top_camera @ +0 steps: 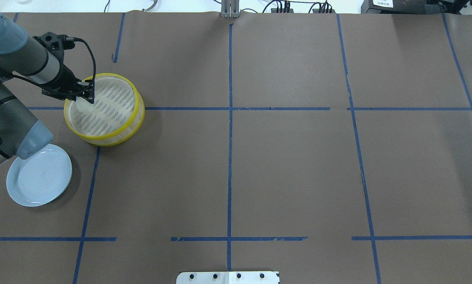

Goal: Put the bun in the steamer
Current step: 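Carry the bun with the left gripper over the yellow steamer and lower it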

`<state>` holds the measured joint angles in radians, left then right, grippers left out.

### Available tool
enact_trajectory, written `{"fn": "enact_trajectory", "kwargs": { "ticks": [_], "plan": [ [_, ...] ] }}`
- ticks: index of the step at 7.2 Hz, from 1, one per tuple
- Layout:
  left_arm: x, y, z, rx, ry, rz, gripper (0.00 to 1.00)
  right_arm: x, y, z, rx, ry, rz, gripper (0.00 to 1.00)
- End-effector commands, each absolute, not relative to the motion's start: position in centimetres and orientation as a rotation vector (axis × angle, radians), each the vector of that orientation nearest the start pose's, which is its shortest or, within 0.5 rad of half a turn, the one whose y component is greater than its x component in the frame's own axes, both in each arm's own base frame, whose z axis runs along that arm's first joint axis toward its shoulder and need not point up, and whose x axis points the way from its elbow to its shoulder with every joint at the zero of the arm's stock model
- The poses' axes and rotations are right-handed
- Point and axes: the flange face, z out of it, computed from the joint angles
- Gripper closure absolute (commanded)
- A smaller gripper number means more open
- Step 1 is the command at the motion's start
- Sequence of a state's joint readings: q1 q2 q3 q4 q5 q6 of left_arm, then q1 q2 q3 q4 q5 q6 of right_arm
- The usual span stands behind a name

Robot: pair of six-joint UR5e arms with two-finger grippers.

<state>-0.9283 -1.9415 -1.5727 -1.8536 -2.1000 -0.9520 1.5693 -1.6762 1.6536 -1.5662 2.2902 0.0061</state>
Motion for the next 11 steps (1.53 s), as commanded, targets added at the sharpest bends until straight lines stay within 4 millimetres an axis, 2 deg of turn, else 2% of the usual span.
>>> {"fn": "enact_trajectory", "kwargs": {
  "ticks": [1,3,4,5,6,7,8,9,10,11],
  "plan": [
    [35.9,-56.3,42.6,0.034,0.808,-0.118,0.61,6.7,-44.6,67.0,-0.019,-0.719,0.010,0.00],
    [37.3,-55.4,42.8,0.020,0.805,-0.098,0.61,6.7,-44.6,67.0,-0.019,-0.719,0.010,0.00],
    [37.3,-55.3,42.8,0.020,0.805,-0.098,0.60,6.7,-44.6,67.1,-0.020,-0.719,0.011,0.00],
    [37.3,-55.4,42.7,0.023,0.807,-0.094,0.48,6.7,-44.6,67.1,-0.020,-0.719,0.011,0.00],
    [37.4,-55.4,42.6,0.028,0.810,-0.089,0.24,6.7,-44.6,67.0,-0.019,-0.719,0.010,0.00],
    [37.2,-55.6,42.5,0.050,0.799,-0.091,0.08,6.7,-44.6,67.1,-0.020,-0.719,0.011,0.00],
    [37.0,-55.7,42.3,0.072,0.788,-0.096,0.01,6.7,-44.6,67.1,-0.020,-0.719,0.011,0.00],
    [36.3,-56.2,42.2,0.082,0.789,-0.105,0.01,6.7,-44.6,67.1,-0.020,-0.719,0.011,0.00],
    [33.1,-57.9,41.7,0.114,0.796,-0.113,0.01,6.7,-44.6,67.1,-0.020,-0.719,0.011,0.00],
    [27.8,-59.7,40.7,0.173,0.825,-0.060,0.01,6.7,-44.6,67.0,-0.019,-0.719,0.010,0.00]
  ]
}}
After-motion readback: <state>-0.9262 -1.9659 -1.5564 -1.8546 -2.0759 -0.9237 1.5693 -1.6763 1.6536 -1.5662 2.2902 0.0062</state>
